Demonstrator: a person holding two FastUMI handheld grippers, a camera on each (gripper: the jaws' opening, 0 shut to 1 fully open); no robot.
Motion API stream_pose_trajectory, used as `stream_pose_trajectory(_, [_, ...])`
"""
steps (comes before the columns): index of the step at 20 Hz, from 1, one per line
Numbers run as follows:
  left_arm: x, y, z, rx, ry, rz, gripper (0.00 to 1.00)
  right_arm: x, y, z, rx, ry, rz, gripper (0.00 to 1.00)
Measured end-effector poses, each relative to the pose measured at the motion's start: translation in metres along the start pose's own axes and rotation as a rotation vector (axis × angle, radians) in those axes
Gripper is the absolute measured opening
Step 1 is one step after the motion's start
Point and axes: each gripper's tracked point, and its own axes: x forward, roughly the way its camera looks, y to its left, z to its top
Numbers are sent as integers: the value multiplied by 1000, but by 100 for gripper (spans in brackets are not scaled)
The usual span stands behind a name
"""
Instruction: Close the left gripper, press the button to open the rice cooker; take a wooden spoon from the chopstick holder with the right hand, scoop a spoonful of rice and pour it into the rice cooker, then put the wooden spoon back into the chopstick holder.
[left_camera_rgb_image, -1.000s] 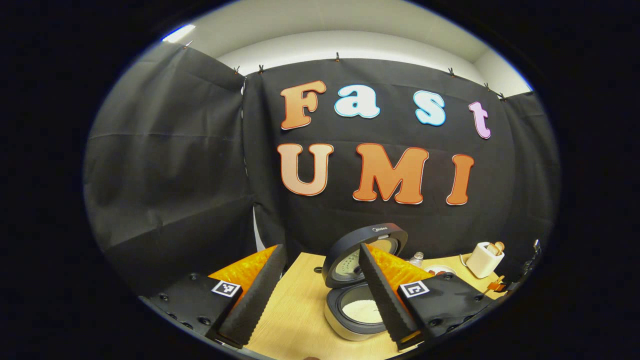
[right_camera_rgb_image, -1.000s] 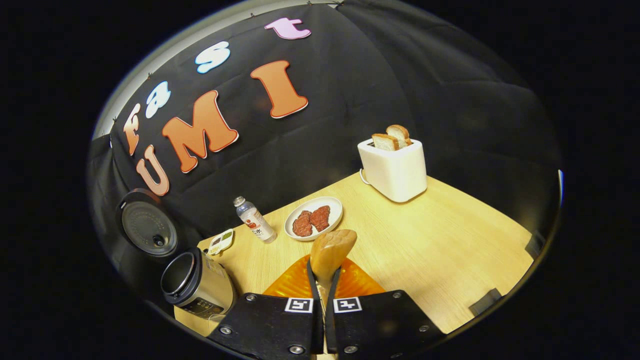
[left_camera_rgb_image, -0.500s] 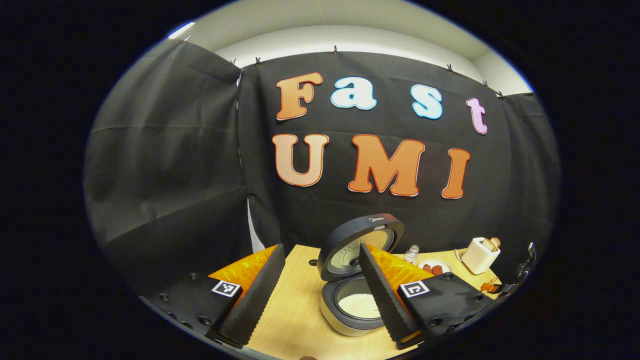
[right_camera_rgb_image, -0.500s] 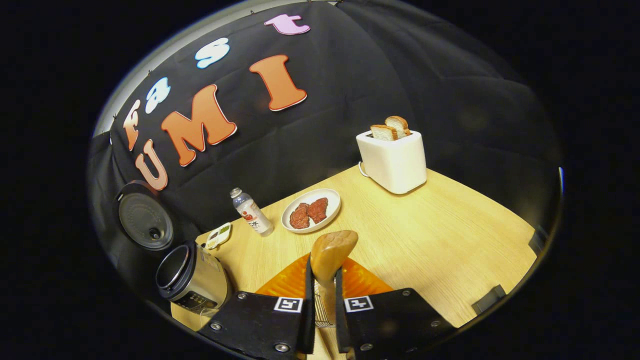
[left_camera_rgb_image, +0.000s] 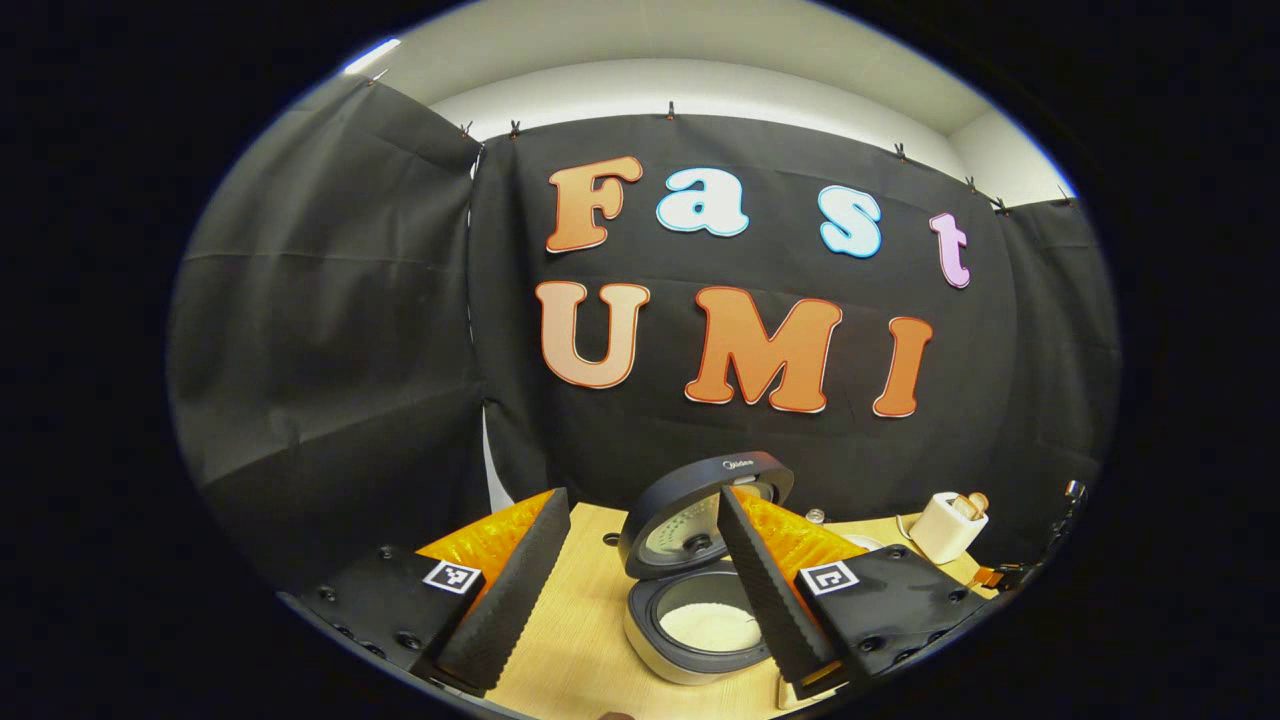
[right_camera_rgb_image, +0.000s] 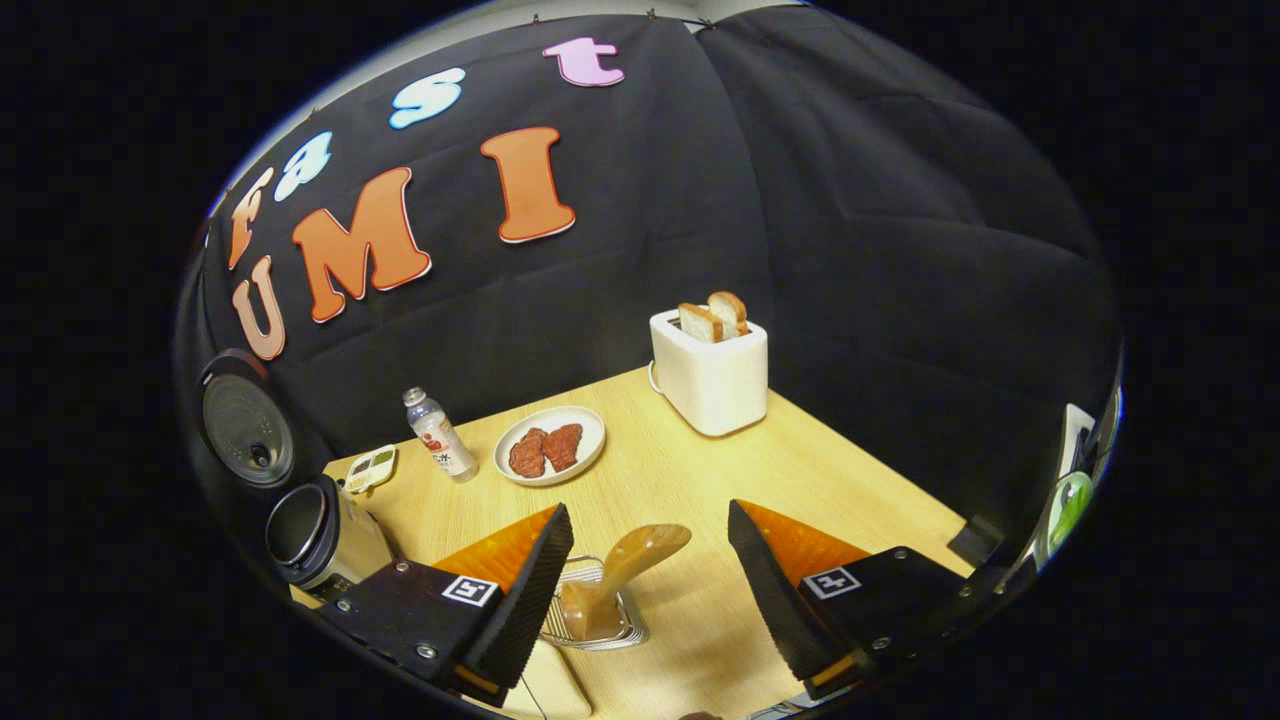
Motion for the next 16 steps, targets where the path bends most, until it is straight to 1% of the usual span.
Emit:
stream_pose_trajectory(4, [19, -23, 35, 28, -28, -21, 100, -23, 12, 33, -37, -39, 39, 95])
stream_pose_trajectory(7, [41, -40, 67, 60, -56, -14, 100, -38, 23, 55, -59, -68, 79, 95])
stream_pose_trajectory(9, [59, -56, 85, 66, -71, -29, 100, -46, 29, 65, -74, -79, 99, 95])
stream_pose_trajectory(13, [95, -79, 96, 79, -52, -36, 100, -62, 37, 79, -86, -94, 142, 95])
stream_pose_trajectory(16, [128, -94, 89, 71, -7, -48, 100, -68, 37, 86, -73, -103, 158, 95])
